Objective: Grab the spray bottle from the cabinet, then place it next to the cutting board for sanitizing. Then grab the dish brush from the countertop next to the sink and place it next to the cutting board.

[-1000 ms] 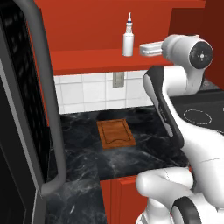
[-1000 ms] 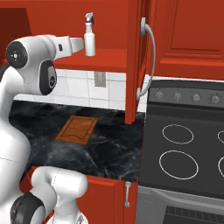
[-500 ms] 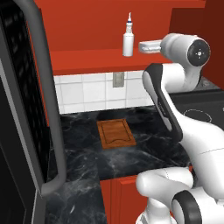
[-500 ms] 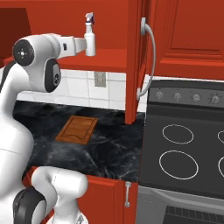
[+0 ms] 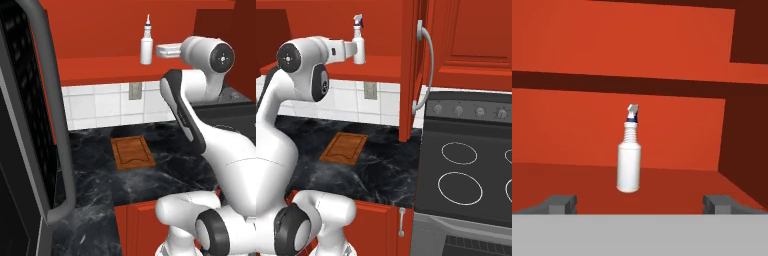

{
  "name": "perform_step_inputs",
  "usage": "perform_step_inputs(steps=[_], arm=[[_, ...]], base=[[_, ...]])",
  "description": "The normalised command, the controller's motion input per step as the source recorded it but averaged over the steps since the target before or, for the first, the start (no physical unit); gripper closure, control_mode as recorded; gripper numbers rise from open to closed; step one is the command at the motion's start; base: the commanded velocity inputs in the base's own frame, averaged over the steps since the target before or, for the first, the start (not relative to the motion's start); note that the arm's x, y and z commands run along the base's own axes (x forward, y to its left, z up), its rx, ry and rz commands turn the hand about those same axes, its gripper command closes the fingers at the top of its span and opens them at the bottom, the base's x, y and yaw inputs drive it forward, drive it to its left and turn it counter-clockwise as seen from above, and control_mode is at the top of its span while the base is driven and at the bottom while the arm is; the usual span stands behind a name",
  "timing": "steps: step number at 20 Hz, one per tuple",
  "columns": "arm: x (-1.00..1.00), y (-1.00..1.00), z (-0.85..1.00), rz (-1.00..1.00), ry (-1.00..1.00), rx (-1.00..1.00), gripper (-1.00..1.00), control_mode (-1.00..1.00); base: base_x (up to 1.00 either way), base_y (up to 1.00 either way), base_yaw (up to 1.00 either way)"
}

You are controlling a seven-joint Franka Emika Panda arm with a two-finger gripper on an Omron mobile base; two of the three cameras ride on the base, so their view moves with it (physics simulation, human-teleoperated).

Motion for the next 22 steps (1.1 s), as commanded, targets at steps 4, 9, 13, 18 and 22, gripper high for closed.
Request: perform_step_inputs(steps=[4,9,13,18,22], arm=[[0.34,0.03,0.0,0.05,-0.1,0.0,-1.0,-1.0],[0.38,0.0,0.0,0.06,-0.04,0.0,-1.0,-1.0],[0.38,0.01,0.0,0.04,0.0,0.0,-1.0,-1.0],[0.42,0.0,0.0,0.02,0.0,0.0,-1.0,-1.0],[0.56,0.03,0.0,0.0,0.06,0.0,-1.0,-1.0]], base=[[0.0,0.0,0.0],[0.0,0.0,0.0],[0.0,0.0,0.0],[0.0,0.0,0.0],[0.0,0.0,0.0]])
